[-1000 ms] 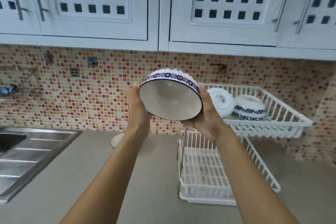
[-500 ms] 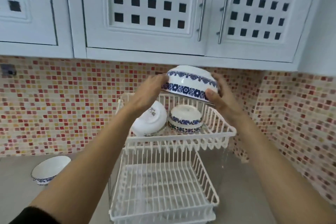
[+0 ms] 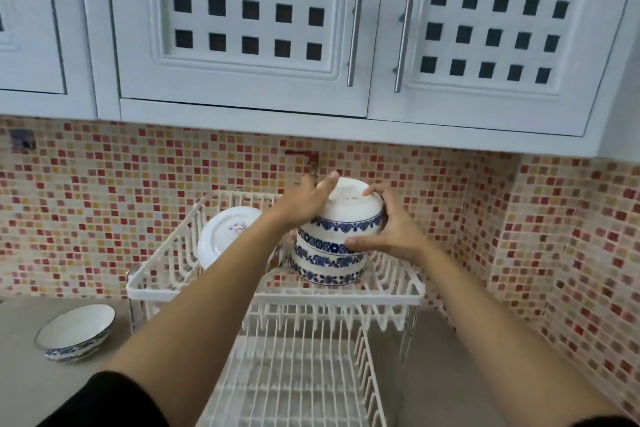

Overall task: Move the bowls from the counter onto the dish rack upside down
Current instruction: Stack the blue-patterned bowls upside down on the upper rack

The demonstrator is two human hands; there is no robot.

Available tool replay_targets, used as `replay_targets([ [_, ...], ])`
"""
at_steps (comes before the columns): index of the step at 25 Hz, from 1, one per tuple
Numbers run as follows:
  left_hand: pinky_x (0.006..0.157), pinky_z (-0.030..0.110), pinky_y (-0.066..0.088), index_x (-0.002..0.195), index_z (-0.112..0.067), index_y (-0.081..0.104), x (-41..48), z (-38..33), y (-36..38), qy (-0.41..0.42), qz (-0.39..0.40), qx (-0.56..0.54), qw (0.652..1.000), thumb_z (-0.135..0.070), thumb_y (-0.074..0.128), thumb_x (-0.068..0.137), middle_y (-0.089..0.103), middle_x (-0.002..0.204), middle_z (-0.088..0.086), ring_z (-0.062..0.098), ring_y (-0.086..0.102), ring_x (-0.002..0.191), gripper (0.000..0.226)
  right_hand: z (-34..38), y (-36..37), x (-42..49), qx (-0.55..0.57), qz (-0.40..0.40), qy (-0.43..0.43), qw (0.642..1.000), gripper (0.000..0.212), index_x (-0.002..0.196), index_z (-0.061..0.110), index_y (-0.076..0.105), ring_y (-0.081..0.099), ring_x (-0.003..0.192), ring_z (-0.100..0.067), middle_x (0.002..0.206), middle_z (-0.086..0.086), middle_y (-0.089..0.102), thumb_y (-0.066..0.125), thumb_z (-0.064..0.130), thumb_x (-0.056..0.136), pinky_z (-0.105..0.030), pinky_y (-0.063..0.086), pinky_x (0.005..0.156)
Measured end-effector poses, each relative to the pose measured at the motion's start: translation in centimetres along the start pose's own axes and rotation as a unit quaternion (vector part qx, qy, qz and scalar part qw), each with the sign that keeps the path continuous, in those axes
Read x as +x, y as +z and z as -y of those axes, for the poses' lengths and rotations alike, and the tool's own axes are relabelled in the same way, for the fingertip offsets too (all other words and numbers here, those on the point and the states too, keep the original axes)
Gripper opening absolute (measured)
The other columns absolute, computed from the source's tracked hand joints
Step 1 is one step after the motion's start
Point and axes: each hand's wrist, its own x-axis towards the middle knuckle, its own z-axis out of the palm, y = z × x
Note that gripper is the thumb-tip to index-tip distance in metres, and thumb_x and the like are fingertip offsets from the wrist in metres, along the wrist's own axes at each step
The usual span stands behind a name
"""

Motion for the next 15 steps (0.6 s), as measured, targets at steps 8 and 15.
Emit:
replay_targets([
  [8, 0.105, 0.041, 0.041, 0.141, -0.003, 0.04, 3.3, 2.3, 2.4, -0.047, -0.013, 0.084, 0.995, -0.063, 0.033, 0.091, 0.05, 0.142, 0.019, 0.034, 0.05, 0.128, 0.078, -2.8, 1.0, 2.8, -0.078, 0.055, 0.06, 0.994, 0.117, 0.134, 0.041, 0.019, 0.046, 0.126, -0.021, 0.143, 0.002, 0.036, 0.085, 0.063, 0.041, -0.044, 0.044, 0.106],
  [15, 0.107, 0.042, 0.038, 0.138, 0.001, 0.043, 4.9, 3.3, 3.6, -0.06, -0.011, 0.127, 0.99, -0.039, 0.033, 0.098, 0.051, 0.139, 0.021, 0.035, 0.048, 0.126, 0.058, -3.7, 1.9, 3.9, -0.138, 0.086, 0.076, 0.984, 0.119, 0.14, 0.031, 0.031, 0.049, 0.12, -0.013, 0.134, 0.011, 0.044, 0.08, 0.073, 0.04, -0.041, 0.044, 0.105],
])
